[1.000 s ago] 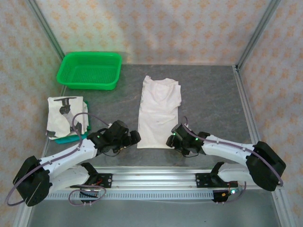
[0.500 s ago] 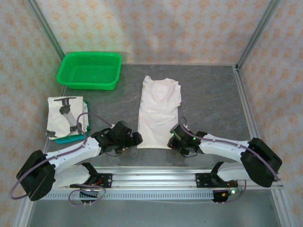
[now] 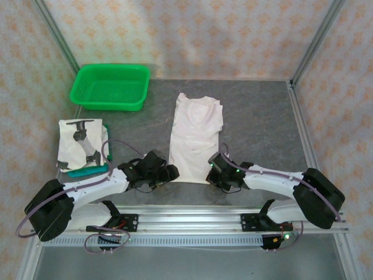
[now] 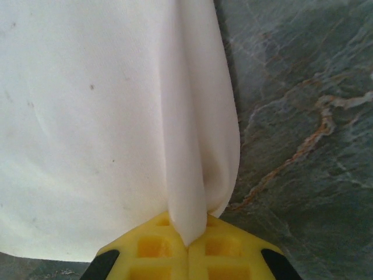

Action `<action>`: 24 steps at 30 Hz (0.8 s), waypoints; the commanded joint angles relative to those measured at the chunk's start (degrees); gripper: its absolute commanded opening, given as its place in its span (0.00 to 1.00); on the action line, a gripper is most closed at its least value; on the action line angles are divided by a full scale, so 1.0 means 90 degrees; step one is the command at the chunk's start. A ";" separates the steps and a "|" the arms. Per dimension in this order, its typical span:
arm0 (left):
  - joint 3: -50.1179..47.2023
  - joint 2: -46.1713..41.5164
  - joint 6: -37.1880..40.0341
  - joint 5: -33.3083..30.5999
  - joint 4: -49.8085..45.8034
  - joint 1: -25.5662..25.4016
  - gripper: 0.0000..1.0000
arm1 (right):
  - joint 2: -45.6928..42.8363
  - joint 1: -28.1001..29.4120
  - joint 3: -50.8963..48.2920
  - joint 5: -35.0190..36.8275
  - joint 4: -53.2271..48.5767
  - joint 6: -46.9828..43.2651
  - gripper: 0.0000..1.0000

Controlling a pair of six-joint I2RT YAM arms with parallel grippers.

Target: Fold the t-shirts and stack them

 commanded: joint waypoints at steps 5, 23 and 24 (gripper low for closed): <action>-0.0247 0.0084 -0.0356 -0.0406 0.0274 -0.0117 0.61 | 0.0106 0.0031 -0.0027 -0.0046 0.0107 0.0026 0.00; -0.0317 0.0601 -0.0690 -0.0735 0.0914 -0.0004 0.37 | 0.0094 0.0030 -0.0060 -0.0096 0.0132 0.0012 0.00; -0.0318 0.0619 -0.0680 -0.0736 0.0922 -0.0005 0.37 | 0.0073 0.0027 -0.0070 -0.0091 0.0126 0.0023 0.00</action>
